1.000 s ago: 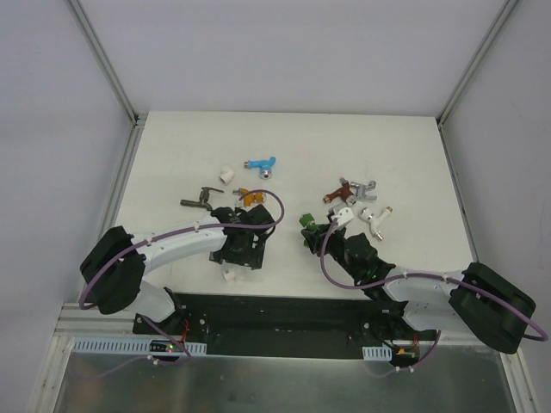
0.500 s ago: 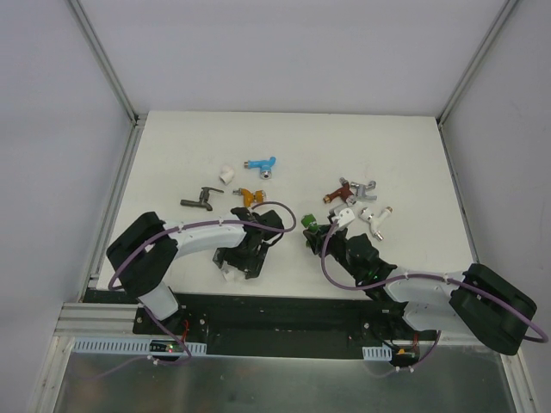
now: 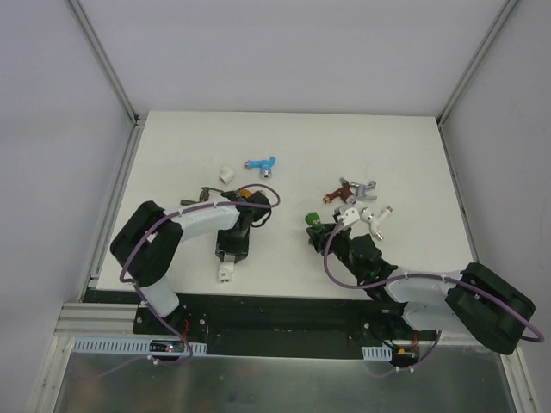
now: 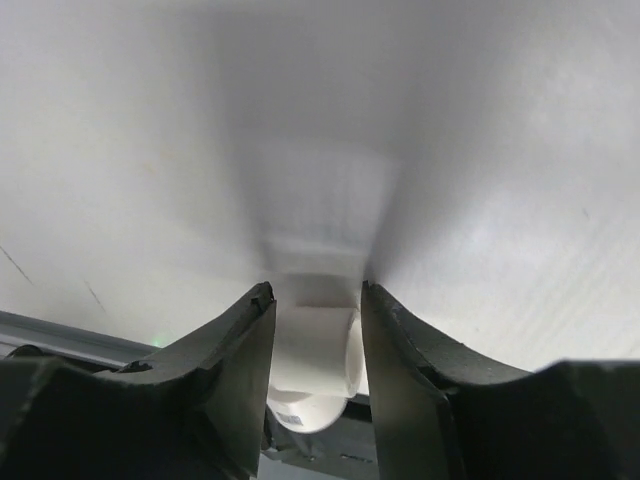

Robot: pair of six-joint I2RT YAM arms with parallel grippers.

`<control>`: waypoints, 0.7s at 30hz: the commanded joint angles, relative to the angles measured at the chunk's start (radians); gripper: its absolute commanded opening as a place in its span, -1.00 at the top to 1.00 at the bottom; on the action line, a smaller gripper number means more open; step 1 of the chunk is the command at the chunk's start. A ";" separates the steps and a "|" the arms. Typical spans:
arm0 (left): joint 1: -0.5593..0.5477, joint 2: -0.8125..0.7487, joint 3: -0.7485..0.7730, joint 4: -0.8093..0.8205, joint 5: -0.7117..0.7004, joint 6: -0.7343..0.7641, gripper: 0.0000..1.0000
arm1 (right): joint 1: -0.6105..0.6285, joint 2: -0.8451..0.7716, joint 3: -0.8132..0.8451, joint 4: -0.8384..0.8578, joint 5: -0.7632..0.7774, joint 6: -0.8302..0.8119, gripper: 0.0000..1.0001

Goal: Install the water faucets

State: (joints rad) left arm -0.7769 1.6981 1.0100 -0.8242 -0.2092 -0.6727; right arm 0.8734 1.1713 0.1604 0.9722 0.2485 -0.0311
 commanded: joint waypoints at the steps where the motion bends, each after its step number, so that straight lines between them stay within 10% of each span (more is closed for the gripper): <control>1: 0.132 -0.015 0.007 0.000 -0.028 -0.097 0.21 | -0.017 0.030 -0.001 0.138 -0.003 0.063 1.00; 5: 0.237 -0.011 0.030 0.022 -0.035 -0.139 0.14 | -0.024 0.059 -0.002 0.172 -0.017 0.089 1.00; 12: 0.265 -0.181 -0.008 -0.013 0.063 -0.166 -0.62 | -0.025 0.039 -0.018 0.189 -0.037 0.105 1.00; 21: 0.133 -0.279 -0.114 -0.027 0.126 -0.251 -0.68 | -0.027 0.018 -0.022 0.171 -0.045 0.099 1.00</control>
State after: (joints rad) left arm -0.5957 1.4021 0.9279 -0.8158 -0.1135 -0.8642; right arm 0.8513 1.2167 0.1352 1.0668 0.2203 0.0494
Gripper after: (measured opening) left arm 0.843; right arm 0.355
